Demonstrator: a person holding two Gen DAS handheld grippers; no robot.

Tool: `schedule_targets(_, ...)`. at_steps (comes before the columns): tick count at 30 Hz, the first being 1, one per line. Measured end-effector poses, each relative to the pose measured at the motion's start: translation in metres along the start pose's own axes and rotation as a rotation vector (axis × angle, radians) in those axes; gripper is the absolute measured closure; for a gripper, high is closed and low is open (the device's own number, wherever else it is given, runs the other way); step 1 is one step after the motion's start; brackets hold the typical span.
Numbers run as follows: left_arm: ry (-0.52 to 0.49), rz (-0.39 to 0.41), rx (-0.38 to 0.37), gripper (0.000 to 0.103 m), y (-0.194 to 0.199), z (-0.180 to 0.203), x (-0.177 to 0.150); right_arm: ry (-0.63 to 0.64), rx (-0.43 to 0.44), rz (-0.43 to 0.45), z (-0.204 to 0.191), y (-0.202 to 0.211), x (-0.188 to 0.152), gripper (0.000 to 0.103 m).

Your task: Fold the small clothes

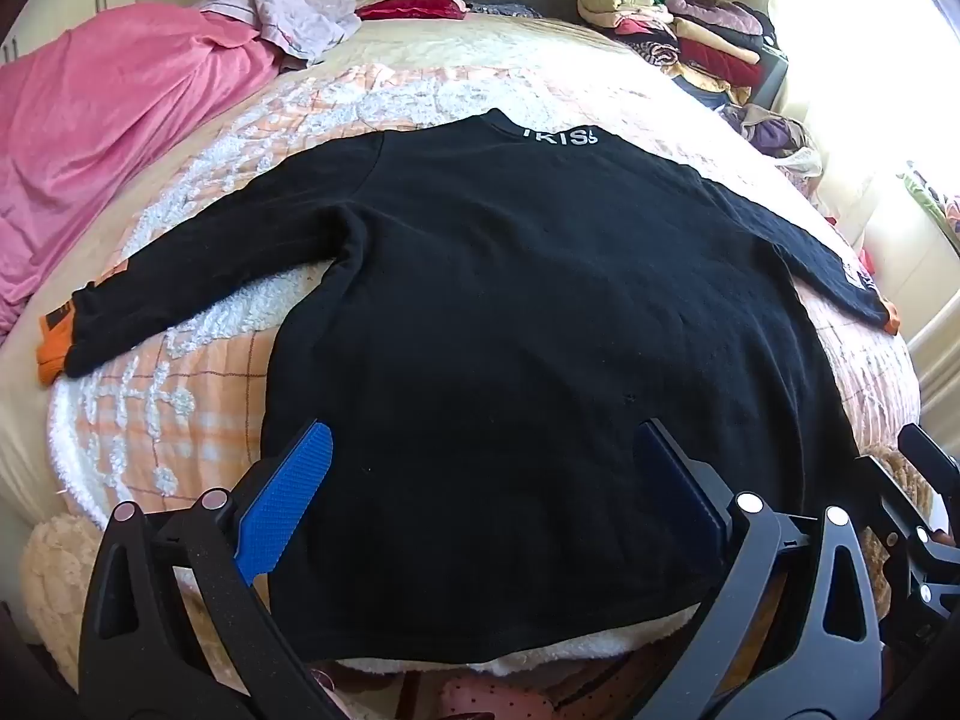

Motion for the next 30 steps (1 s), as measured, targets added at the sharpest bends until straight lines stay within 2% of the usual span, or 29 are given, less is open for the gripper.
schedule_targets(30, -0.016, 0.007, 0.009, 0.008, -0.0015, 0.0017, 0.0042, 0.004, -0.001, -0.007, -0.0002, -0.0041, -0.0009, 0.004)
Point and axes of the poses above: each gripper's, at about its wrist camera, not at the fingertips, and y roughly against the way its jaws point, z to its right, x to its top, the point moved 2 cm from there along -y, roughly the way its jaws point, and after that the axes turned 15 degrees about z, right-handed, at the moved point
